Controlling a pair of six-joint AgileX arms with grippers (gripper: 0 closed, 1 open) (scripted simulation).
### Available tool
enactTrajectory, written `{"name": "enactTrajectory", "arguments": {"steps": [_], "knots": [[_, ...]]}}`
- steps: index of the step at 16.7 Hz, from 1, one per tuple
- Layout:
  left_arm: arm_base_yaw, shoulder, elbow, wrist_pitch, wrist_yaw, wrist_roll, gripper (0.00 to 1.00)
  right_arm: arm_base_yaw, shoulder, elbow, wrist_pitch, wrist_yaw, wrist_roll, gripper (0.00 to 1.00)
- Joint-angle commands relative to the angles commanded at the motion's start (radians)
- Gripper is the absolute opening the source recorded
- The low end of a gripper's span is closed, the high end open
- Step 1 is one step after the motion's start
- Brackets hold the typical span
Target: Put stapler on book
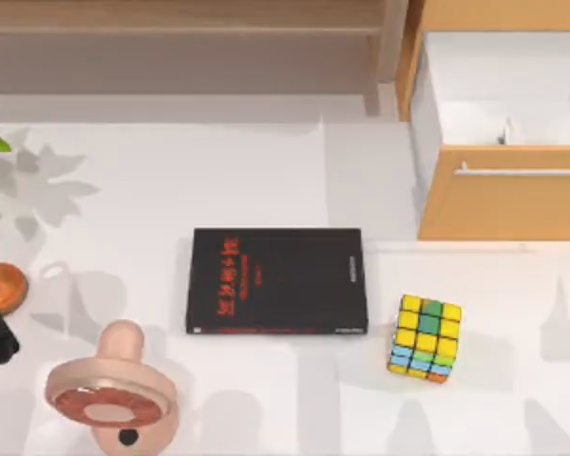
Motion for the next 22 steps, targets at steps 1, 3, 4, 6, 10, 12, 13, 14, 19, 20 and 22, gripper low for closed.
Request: {"name": "enactTrajectory", "arguments": {"steps": [1, 3, 4, 6, 10, 12, 13, 14, 19, 20, 22], "knots": [[0.000, 0.000, 0.000, 0.000, 0.000, 0.000, 1.00, 0.000, 0.000, 0.000, 0.000, 0.000, 0.000, 1.00], [0.000, 0.000, 0.000, 0.000, 0.000, 0.000, 1.00, 0.001, 0.009, 0.009, -0.005, 0.000, 0.000, 1.00], [0.000, 0.000, 0.000, 0.000, 0.000, 0.000, 1.00, 0.002, 0.028, 0.026, -0.016, 0.000, 0.001, 1.00], [0.000, 0.000, 0.000, 0.000, 0.000, 0.000, 1.00, 0.006, 0.096, 0.089, -0.055, 0.001, 0.005, 1.00], [0.000, 0.000, 0.000, 0.000, 0.000, 0.000, 1.00, 0.019, 0.351, 0.326, -0.190, 0.002, 0.018, 1.00], [0.000, 0.000, 0.000, 0.000, 0.000, 0.000, 1.00, 0.029, 0.529, 0.490, -0.279, 0.003, 0.026, 1.00], [0.000, 0.000, 0.000, 0.000, 0.000, 0.000, 1.00, 0.033, 0.623, 0.575, -0.327, 0.004, 0.031, 1.00], [0.000, 0.000, 0.000, 0.000, 0.000, 0.000, 1.00, 0.039, 0.718, 0.661, -0.377, 0.004, 0.035, 1.00], [0.000, 0.000, 0.000, 0.000, 0.000, 0.000, 1.00, 0.066, 1.214, 1.118, -0.639, 0.007, 0.060, 1.00], [0.000, 0.000, 0.000, 0.000, 0.000, 0.000, 1.00, 0.072, 1.314, 1.209, -0.692, 0.007, 0.065, 1.00], [0.000, 0.000, 0.000, 0.000, 0.000, 0.000, 1.00, 0.083, 1.510, 1.388, -0.795, 0.008, 0.074, 1.00]]}}
